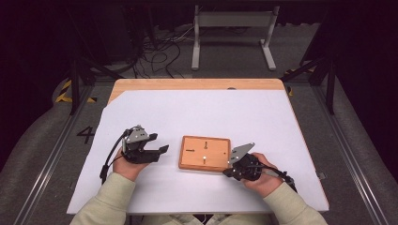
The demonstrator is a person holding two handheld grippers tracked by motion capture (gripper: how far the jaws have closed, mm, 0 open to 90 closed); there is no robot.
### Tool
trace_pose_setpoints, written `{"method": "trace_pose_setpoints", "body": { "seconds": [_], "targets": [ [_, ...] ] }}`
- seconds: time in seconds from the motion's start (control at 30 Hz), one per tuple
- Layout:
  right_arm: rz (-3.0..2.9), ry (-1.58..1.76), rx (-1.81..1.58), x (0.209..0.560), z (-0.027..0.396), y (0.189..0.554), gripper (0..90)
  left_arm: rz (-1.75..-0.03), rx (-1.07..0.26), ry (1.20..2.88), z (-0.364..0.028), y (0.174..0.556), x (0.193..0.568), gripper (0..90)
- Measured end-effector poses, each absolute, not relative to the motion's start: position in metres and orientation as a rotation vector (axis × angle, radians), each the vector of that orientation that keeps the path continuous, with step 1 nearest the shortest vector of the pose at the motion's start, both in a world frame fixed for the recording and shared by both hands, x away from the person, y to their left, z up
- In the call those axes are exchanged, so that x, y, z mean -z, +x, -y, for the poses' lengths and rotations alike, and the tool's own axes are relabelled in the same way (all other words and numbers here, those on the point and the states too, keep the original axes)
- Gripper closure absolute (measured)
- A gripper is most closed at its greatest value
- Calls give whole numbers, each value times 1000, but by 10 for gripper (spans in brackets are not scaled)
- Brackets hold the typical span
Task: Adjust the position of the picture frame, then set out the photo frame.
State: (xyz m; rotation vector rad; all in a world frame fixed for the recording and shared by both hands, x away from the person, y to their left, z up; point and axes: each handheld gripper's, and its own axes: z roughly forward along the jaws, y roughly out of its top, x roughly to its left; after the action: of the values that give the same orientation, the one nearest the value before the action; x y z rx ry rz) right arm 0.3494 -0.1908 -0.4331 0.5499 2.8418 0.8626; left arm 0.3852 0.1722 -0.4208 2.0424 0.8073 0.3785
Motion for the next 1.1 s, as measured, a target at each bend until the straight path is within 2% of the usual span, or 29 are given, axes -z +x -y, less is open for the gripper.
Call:
{"method": "trace_pose_setpoints", "body": {
  "seconds": [0.4, 0.53, 0.77, 0.93, 1.1],
  "targets": [
    [-2793, 561, -828, 432, 194, 351, 900, -800, -372, 2042, -171, 385, 421, 342],
    [-2794, 592, -947, 426, 202, 354, 900, -785, -366, 2043, -170, 384, 420, 339],
    [-2569, 687, -1165, 398, 233, 364, 794, -723, -354, 2038, -162, 377, 416, 356],
    [-2461, 744, -1229, 394, 251, 374, 723, -695, -339, 2023, -158, 373, 413, 357],
    [-2420, 805, -1233, 394, 265, 381, 704, -665, -298, 1995, -153, 372, 410, 353]
  ]
}}
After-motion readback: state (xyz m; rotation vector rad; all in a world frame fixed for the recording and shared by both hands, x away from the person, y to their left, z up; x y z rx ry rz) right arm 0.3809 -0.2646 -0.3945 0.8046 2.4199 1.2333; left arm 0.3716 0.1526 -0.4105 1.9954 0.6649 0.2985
